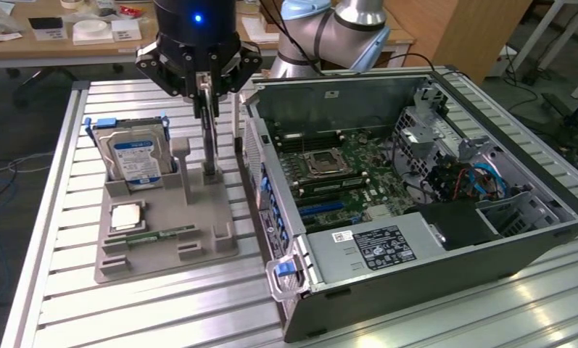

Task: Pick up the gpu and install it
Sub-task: 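Pick up the gpu and move the gpu toward the slot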

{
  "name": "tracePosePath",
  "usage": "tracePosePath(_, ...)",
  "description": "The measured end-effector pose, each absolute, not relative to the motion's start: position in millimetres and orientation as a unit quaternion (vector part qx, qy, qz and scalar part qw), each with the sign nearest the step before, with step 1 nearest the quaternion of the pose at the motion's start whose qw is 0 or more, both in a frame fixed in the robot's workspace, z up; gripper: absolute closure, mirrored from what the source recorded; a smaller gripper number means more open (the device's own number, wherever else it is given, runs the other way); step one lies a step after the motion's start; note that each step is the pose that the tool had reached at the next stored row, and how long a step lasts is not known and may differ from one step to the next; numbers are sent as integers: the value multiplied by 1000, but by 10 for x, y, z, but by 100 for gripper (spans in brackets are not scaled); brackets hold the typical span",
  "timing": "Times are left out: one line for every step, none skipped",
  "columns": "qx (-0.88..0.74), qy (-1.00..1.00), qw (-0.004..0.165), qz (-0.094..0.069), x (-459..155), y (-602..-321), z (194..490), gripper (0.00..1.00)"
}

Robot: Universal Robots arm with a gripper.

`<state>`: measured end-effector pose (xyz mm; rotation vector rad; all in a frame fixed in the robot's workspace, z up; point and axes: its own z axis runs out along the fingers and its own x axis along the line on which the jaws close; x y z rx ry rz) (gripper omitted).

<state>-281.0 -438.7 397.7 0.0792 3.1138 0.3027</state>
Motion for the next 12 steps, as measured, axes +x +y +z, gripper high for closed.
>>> tracePosePath(25, 995, 6, 97, -2810, -4387, 3977, 73)
tracePosePath(25, 995, 6, 97, -2810, -4386, 3977, 73)
tracePosePath(25, 995, 6, 97, -2810, -4386, 3977, 73)
tracePosePath(25, 995, 6, 95, -2810, -4385, 3977, 73)
tracePosePath(25, 995, 6, 93, -2810, -4385, 3980, 73)
tracePosePath(25, 996, 6, 90, -2809, -4385, 3984, 73)
tracePosePath(25, 996, 6, 87, -2808, -4385, 3988, 73)
tracePosePath(25, 996, 6, 85, -2808, -4384, 3993, 73)
tracePosePath(25, 996, 6, 83, -2807, -4385, 3995, 73)
tracePosePath(25, 996, 6, 83, -2807, -4385, 3995, 73)
tracePosePath(25, 996, 6, 83, -2807, -4385, 3995, 73)
tracePosePath(25, 996, 6, 83, -2807, -4385, 3995, 73)
